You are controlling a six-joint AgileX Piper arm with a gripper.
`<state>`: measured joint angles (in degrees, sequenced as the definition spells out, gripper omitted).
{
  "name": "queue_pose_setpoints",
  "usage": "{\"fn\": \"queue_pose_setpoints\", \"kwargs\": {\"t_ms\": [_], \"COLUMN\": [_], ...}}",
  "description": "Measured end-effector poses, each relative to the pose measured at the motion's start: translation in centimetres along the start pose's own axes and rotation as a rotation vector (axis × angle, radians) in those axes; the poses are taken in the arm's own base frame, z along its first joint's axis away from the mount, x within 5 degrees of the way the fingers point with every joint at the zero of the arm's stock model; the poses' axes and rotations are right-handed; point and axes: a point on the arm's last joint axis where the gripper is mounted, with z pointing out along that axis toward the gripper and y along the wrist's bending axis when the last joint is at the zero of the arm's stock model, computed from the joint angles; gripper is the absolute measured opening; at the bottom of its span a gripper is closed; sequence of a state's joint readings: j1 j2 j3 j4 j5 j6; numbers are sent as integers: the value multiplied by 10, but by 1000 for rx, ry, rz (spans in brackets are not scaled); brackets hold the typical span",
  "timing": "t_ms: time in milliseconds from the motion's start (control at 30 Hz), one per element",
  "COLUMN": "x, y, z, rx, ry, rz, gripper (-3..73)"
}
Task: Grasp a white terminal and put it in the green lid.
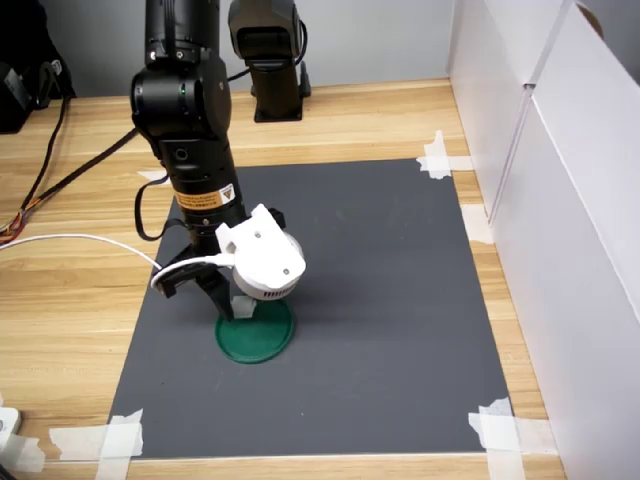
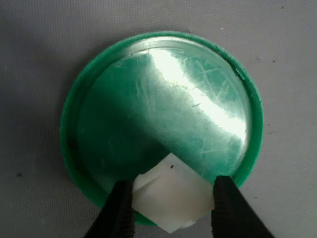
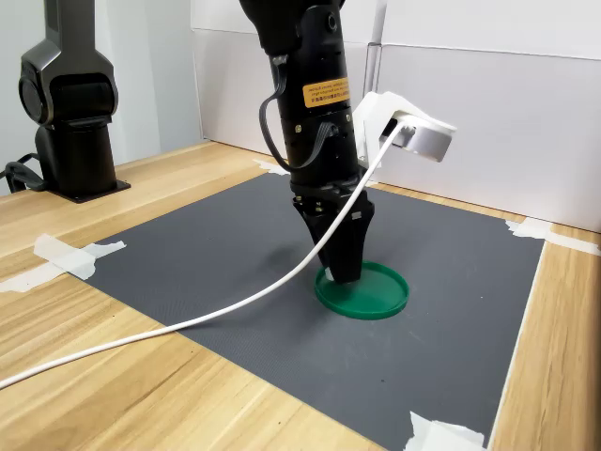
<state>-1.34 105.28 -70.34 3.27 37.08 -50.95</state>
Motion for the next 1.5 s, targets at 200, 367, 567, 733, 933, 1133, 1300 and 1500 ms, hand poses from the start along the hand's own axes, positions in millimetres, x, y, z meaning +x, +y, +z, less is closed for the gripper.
{"fn": "queue_pose_setpoints", "kwargs": {"t_ms": [200, 367, 567, 733, 933, 1133, 1300, 1500], "x": [-4, -7, -12, -15, 7, 40, 69, 102], "y": [-2, -4, -6, -3, 22, 55, 86, 123], "z": [-3, -11, -38, -97, -162, -196, -201, -203], "rx": [18, 47, 84, 181, 358, 413, 390, 432], "ry": [-47, -82, -149, -322, -602, -829, -881, -916], "rz": [53, 68, 151, 298, 425, 668, 772, 735], "gripper": [455, 474, 475, 426, 141, -13, -18, -20]}}
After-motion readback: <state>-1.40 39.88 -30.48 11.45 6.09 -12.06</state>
